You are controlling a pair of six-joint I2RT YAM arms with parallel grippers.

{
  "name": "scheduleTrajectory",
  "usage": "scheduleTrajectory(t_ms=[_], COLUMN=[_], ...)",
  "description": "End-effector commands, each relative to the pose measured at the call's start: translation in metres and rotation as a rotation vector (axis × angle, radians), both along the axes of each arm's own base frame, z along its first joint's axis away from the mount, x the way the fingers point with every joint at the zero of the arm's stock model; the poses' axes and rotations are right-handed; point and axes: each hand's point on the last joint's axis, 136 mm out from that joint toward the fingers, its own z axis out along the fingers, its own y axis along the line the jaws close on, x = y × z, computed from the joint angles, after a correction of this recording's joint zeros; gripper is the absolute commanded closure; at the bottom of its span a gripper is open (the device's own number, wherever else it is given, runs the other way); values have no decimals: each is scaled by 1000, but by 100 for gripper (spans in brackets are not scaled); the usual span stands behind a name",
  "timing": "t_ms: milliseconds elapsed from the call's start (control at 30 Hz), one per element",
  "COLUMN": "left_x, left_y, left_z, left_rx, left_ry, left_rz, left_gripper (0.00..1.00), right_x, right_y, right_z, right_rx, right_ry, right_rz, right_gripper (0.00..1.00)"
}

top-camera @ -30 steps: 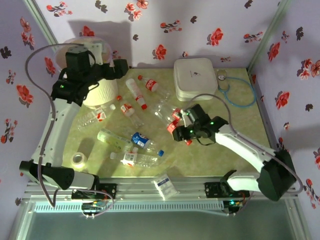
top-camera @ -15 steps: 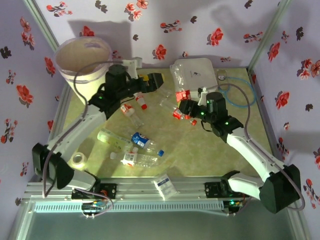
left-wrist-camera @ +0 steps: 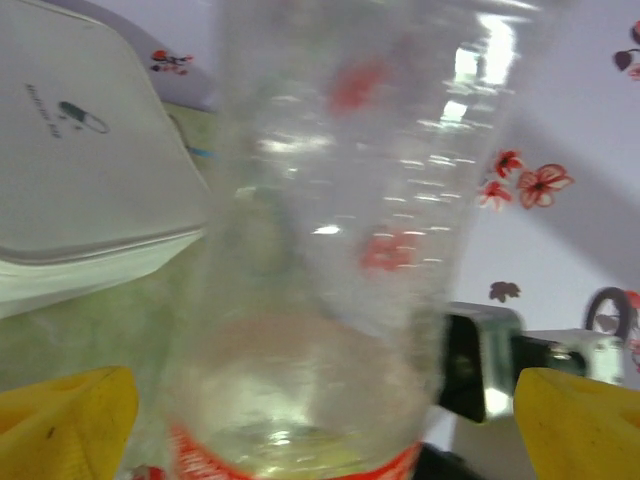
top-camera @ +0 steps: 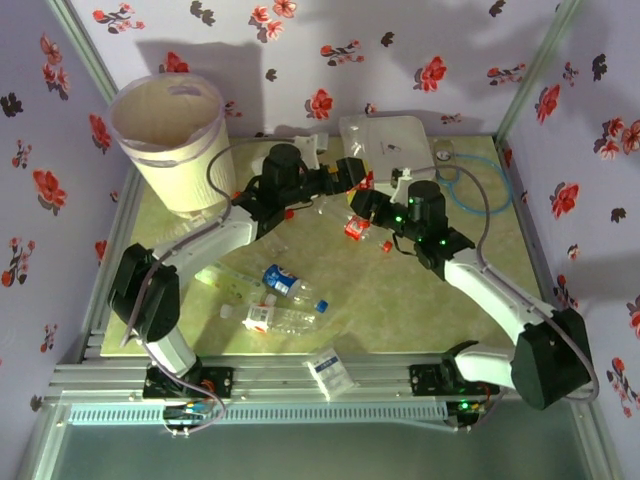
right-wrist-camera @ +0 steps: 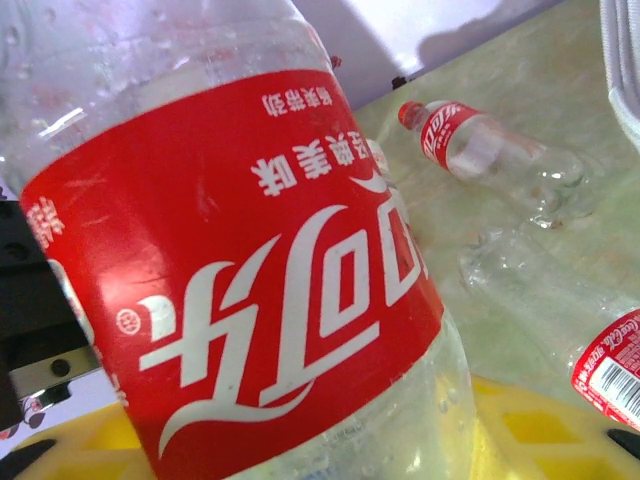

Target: Put the plastic bottles in the bin

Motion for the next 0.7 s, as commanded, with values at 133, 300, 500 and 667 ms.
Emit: scheduleTrajectory(t_ms=[133,300,500,667], left_x=[0,6,10,9], left_y=[-9,-14,-19,-13], left_z=[-6,-19,-28,-33], left_rx=[-69,-10,-3,20], left_ry=[3,14,21,27], left_rz=[-20,-21,-22,-11], left_gripper=[33,20,28,48], right_x=[3,7,6,1], right_y=[16,23,23,20], right_z=[5,6,-3,-7], right_rx=[60,66,49,48], right_ry=[-5,-8,8,18], right_rz=[53,81,91,81], right_gripper=[51,51,50,49])
